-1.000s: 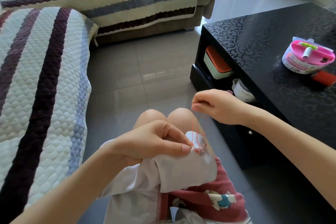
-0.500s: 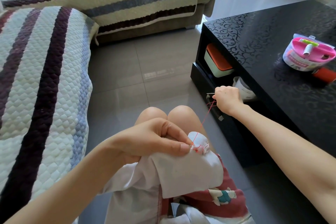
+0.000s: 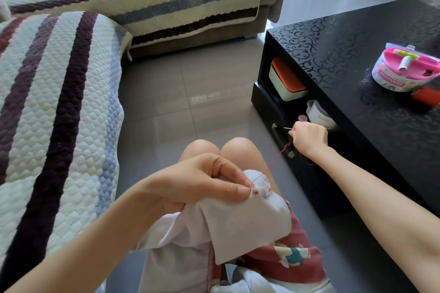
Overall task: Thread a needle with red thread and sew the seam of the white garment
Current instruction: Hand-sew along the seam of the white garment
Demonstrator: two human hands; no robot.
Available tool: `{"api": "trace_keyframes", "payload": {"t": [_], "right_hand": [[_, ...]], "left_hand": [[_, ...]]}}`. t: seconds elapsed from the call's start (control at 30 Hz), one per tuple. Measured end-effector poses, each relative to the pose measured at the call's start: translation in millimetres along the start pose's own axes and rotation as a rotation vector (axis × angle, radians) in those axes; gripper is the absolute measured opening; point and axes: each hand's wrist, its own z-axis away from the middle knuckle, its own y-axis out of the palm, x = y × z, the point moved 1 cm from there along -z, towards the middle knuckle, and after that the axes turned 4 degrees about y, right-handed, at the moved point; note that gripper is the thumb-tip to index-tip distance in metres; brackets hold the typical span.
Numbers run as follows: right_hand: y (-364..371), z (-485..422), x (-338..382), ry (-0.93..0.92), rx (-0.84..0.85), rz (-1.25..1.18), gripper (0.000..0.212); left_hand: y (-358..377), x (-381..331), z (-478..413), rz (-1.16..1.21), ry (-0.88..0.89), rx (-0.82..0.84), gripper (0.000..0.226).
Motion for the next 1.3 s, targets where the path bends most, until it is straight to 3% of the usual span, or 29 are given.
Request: {"api": "trace_keyframes", "payload": {"t": [0.1, 0.17, 0.2, 0.3, 0.37, 0.5, 0.63, 0.8, 0.93, 1.03, 1.3], "right_hand": [[-45.3, 26.3, 26.6, -0.122, 0.004, -0.695, 0.021], [-88.0, 63.4, 44.6, -0.284, 0.252, -1.145, 0.017], [-106.3, 82.0, 50.0, -0.385, 0.400, -1.232, 0.021], [-130.4, 117.2, 55.4, -0.627, 0.712, -1.187, 0.027], [-129.6, 125.0, 53.9, -0.662, 0.783, -1.152, 0.021], [-127.8, 127.3, 52.9, -0.640, 0.851, -1.310, 0.006], [-130.0, 126.3, 54.0, -0.661, 0.840, -1.346, 0.008], [-136.1, 128.1, 61.2, -0.670, 0.786, -1.352, 0.011], [-132.8, 128.0, 65.1, -0.643, 0.692, -1.316, 0.023], [-130.9, 129.6, 65.8, -0.638, 0.662, -1.295, 0.015], [-122.2, 124.0, 50.2, -0.628, 0.794, -1.035, 0.018]], "left_hand": [[-3.2, 1.9, -1.8, -0.015, 0.019, -0.046, 0.005], [-5.1, 3.3, -3.0, -0.029, 0.038, -0.079, 0.006], [-6.0, 4.1, -3.8, -0.047, 0.052, -0.096, 0.008], [-6.9, 3.8, -4.7, -0.098, 0.095, -0.124, 0.013], [-8.0, 3.8, -4.5, -0.097, 0.111, -0.133, 0.017], [-7.6, 4.1, -3.0, -0.131, 0.129, -0.124, 0.026], [-5.2, 2.4, -2.5, -0.182, 0.131, -0.138, 0.025], [-0.2, -0.1, -3.0, -0.122, 0.057, -0.117, 0.001], [-2.9, 0.2, -3.0, -0.149, 0.037, -0.123, 0.010], [-5.5, 2.1, -3.3, -0.143, 0.024, -0.127, 0.014], [-6.1, 3.5, -2.4, -0.095, 0.049, -0.231, 0.005]]}}
